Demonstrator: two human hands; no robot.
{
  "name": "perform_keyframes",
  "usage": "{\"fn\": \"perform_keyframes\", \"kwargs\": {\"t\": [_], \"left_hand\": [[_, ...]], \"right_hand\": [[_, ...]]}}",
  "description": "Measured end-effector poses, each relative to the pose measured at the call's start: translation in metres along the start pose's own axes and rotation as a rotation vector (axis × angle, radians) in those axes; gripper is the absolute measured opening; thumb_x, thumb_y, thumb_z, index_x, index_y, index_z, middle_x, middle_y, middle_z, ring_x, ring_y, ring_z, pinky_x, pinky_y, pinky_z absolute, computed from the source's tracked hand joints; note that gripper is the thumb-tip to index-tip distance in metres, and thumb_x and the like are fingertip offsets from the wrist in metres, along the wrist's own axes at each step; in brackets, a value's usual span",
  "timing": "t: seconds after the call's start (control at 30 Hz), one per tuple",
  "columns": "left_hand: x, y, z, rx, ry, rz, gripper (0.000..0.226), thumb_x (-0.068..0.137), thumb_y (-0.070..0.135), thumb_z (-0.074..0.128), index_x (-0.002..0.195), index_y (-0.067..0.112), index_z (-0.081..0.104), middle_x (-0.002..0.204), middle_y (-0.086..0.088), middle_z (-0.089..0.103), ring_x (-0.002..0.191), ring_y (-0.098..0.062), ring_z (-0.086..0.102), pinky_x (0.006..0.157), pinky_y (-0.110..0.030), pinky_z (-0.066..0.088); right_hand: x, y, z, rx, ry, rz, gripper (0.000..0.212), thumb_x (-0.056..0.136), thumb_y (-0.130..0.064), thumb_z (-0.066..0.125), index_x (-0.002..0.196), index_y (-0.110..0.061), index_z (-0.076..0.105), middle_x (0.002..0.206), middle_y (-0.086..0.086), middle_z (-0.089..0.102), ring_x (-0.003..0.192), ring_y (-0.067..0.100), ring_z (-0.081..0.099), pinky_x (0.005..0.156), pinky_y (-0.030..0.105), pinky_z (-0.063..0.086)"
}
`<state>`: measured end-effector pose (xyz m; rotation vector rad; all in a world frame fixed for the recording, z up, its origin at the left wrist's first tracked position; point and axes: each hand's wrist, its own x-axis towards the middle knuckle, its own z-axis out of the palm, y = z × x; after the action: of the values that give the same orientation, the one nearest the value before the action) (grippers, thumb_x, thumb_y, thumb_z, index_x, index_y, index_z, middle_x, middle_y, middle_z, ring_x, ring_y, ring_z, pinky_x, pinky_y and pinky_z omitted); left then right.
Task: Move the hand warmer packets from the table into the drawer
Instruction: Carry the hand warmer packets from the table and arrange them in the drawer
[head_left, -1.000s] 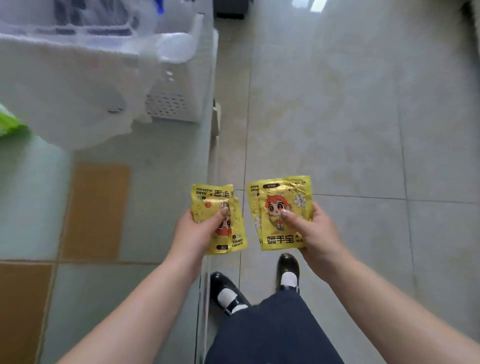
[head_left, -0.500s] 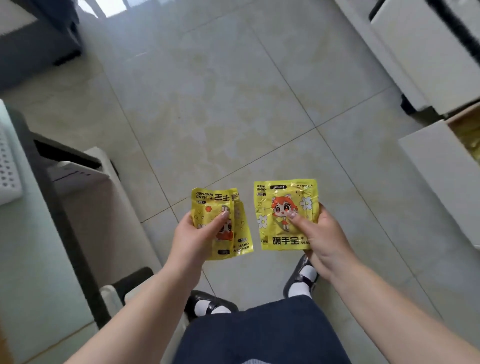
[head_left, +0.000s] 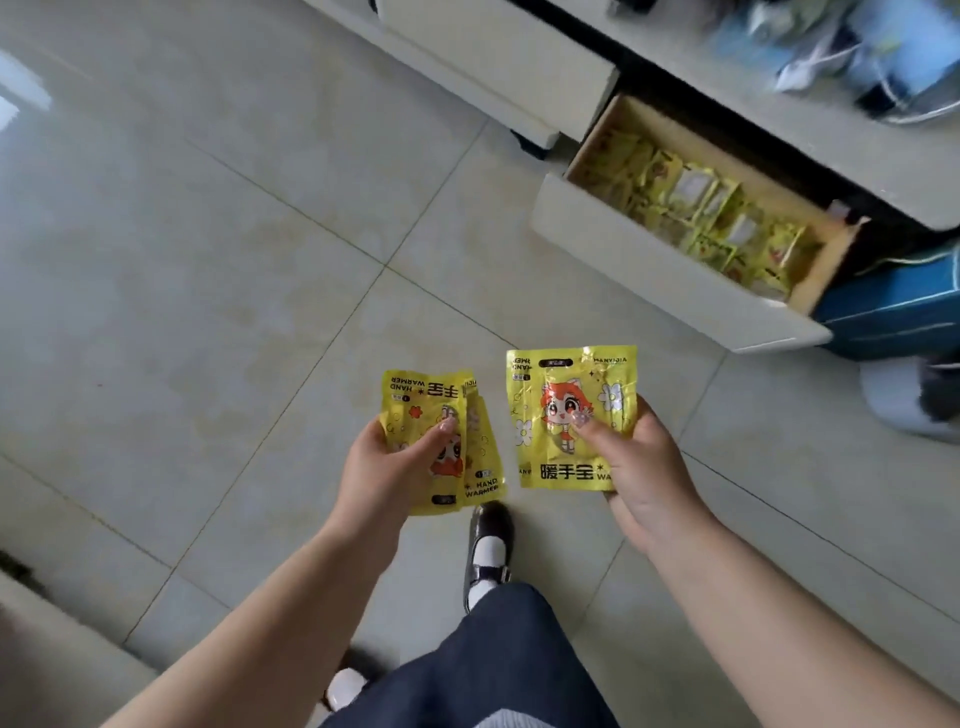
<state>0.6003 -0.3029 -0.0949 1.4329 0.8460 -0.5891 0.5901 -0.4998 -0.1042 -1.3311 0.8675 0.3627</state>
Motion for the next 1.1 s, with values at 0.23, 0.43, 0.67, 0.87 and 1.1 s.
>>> {"fn": "perform_keyframes", "kwargs": {"t": [0.23,0.43,0.67,0.87,1.1], "left_hand": [[0.023,0.032,0.109,0.167,-0.136,0.015,0.012,0.081,0.024,0.072,0.092,0.022,0.066,0.083,-0.002,0.075,0.071,-0.019,0.073,0.054,-0.032,0.057],[0.051,0.047,0.166,0.272,-0.2,0.0,0.01,0.083,0.024,0.07,0.092,0.022,0.066,0.084,-0.003,0.075,0.069,-0.018,0.073,0.054,-0.031,0.057],[0.099,0.104,0.211,0.441,-0.254,-0.018,0.014,0.087,0.025,0.065,0.099,0.018,0.066,0.089,-0.005,0.074,0.076,-0.022,0.072,0.061,-0.036,0.059],[0.152,0.158,0.274,0.621,-0.331,0.046,0.013,0.086,0.024,0.063,0.1,0.022,0.064,0.09,-0.003,0.073,0.081,-0.022,0.07,0.078,-0.046,0.058],[0.2,0.171,0.364,0.712,-0.333,0.05,0.012,0.085,0.015,0.057,0.09,0.024,0.062,0.092,-0.004,0.071,0.087,-0.025,0.069,0.081,-0.046,0.057]], "right_hand": [[0.013,-0.017,-0.088,0.163,0.2,0.032,0.02,0.081,-0.008,0.069,0.09,-0.025,0.064,0.093,-0.002,0.074,0.096,0.025,0.068,0.091,0.051,0.051],[0.027,-0.023,-0.122,0.239,0.276,0.08,0.03,0.073,-0.024,0.077,0.1,-0.027,0.064,0.103,0.003,0.073,0.103,0.028,0.066,0.097,0.057,0.045],[0.05,-0.061,-0.133,0.355,0.349,0.087,0.026,0.084,-0.013,0.062,0.11,-0.014,0.062,0.104,0.01,0.073,0.097,0.031,0.069,0.082,0.05,0.054],[0.112,-0.101,-0.14,0.49,0.46,0.073,0.024,0.083,-0.01,0.063,0.107,-0.012,0.064,0.101,0.011,0.073,0.093,0.033,0.07,0.071,0.044,0.057],[0.201,-0.124,-0.191,0.586,0.464,0.06,0.038,0.079,-0.014,0.068,0.116,-0.011,0.061,0.111,0.014,0.07,0.1,0.035,0.068,0.083,0.054,0.054]]}}
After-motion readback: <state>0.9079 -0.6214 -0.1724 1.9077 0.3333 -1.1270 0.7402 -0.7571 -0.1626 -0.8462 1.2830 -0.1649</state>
